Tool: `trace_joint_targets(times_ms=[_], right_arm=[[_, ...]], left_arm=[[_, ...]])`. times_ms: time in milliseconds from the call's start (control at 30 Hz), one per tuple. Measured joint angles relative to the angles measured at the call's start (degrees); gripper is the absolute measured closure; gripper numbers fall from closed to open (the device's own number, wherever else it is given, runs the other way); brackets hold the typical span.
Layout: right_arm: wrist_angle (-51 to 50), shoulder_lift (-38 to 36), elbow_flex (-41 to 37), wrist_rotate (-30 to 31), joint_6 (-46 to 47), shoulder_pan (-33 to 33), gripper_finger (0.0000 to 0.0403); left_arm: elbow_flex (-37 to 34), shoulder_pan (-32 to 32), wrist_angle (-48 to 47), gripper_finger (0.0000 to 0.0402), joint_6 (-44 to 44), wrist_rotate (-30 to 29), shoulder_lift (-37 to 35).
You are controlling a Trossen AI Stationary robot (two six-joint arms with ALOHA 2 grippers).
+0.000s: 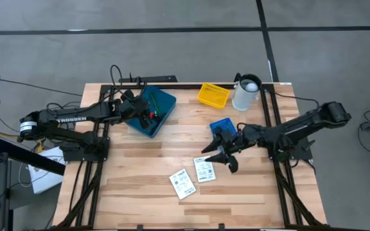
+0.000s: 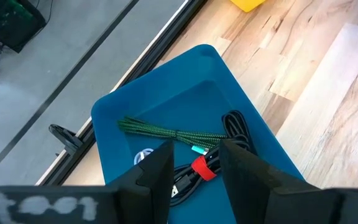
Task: Pick and place items into bin
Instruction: Put the left white card reader box into the yellow bin
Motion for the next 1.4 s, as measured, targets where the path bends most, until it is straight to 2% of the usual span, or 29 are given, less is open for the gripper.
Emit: trace_joint_targets(times_ms=[100,200,400,567,900,1033,1200,1400], right_arm=[[4.57,4.12,0.00,0.10,0.83,0.24,0.0231],[2.58,7.28,0.95,0.04,-0.84,-0.77,0.0237],[-14.40,11.93,7.96,-0.25,-8.35,-3.18,0.0254],[-28.75,14.60,15.43,-1.68,-11.04,-4.55,0.0269],[-49.77,24.45,30.06,-3.31,-19.63,-4.44,0.0280],[-54.22,28.81,35.32,-3.30,-23.98,-4.29,0.0280],[-56.73,33.36,40.99,-3.10,-24.56,-4.29,0.0282],[-55.44,35.73,42.50,-2.05,-26.28,-4.29,0.0284]], left_arm=[[0.00,0.01,0.01,0.0282,0.00,0.00,0.00],[0.00,0.00,0.01,0.0282,-0.01,0.00,0.01],[0.00,0.00,0.01,0.0282,0.00,0.00,0.00],[0.00,-0.01,0.01,0.0282,-0.02,0.00,0.01],[0.00,0.01,0.03,0.0282,0.00,0.00,-0.01],[0.00,0.01,-0.01,0.0282,0.00,0.00,-0.01],[0.00,0.01,-0.13,0.0282,0.00,0.02,-0.01],[0.00,-0.01,0.05,0.0282,0.00,0.04,-0.01]])
